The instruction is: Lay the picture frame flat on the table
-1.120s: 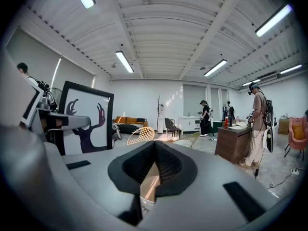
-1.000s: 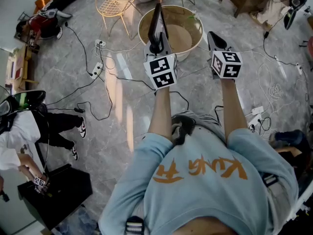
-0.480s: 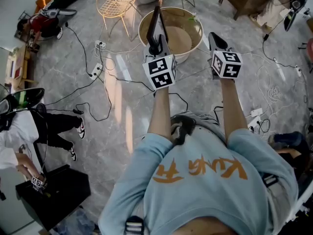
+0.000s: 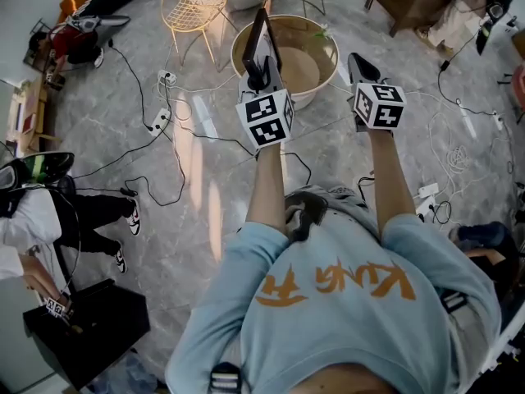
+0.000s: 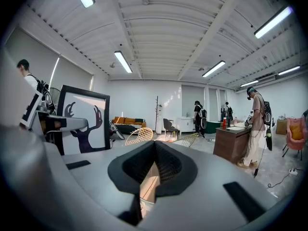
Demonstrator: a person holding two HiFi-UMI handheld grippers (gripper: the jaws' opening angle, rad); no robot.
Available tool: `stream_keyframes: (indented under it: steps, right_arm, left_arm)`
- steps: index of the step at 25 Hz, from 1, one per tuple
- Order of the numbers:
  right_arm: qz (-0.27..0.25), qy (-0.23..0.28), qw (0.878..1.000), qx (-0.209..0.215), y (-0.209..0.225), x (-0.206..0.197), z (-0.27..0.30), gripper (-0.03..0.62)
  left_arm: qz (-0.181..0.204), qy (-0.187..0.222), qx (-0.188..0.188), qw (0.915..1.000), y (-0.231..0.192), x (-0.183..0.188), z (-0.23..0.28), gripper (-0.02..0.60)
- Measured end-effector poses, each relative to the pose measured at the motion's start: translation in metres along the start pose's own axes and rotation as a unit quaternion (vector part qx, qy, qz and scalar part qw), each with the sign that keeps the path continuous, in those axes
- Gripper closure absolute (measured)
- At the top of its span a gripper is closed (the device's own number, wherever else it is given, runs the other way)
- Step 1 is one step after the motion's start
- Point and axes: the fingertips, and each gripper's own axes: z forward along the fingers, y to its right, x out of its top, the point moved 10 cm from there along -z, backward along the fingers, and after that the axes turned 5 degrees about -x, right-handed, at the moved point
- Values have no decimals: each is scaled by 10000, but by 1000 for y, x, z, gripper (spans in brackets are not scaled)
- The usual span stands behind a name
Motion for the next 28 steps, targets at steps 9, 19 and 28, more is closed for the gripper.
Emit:
stream_keyframes:
  steps: [9,19,28]
  right_arm:
    - [-54,39,10000,64,3,11,19,597]
    - [17,117,9992,385,13,17,83,597]
    - [318,-237,9987,328,56,7,172,597]
  left_arm:
    - [-24,-25,-2,10000,-8,3,18,555]
    - [-80,-176,235,9995,-27,-6,69,555]
    - [-140,-609,299,9976,-39,-21,156,555]
